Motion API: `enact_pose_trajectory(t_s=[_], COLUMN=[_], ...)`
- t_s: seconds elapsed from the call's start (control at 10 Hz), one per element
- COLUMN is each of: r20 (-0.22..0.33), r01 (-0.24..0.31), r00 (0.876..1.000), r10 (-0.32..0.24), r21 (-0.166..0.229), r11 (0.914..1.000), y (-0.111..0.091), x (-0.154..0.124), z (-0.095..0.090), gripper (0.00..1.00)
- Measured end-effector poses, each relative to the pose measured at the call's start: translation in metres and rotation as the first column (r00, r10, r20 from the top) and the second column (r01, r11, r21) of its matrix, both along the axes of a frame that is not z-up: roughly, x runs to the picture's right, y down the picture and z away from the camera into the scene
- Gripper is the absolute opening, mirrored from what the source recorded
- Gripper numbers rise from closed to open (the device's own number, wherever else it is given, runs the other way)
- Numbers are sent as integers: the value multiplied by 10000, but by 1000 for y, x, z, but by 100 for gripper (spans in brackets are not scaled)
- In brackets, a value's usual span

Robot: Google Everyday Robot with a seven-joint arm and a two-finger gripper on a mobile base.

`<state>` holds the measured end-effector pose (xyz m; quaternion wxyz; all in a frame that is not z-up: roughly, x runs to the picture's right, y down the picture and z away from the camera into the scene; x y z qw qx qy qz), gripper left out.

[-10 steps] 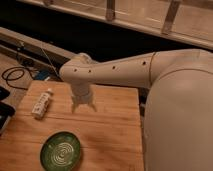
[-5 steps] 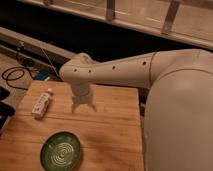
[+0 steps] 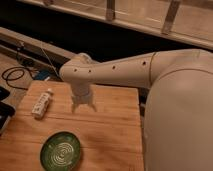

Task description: Place the bottle in the ceramic bowl

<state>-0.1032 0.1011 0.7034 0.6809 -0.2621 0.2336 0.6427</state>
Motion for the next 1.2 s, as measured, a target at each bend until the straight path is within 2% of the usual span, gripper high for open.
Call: enact_pose_trajectory(t_s=[0.9,1.0,1.2], r20=[-1,79,496], r01=[21,66,348], r00=[10000,9999,9979], r10=[-21,-68,-411], r21=[25,297,1229], r11=[10000,9995,9918], y=[0,-6,-37], x=[0,0,-12], z=[0,0,2], gripper=[65,65,65])
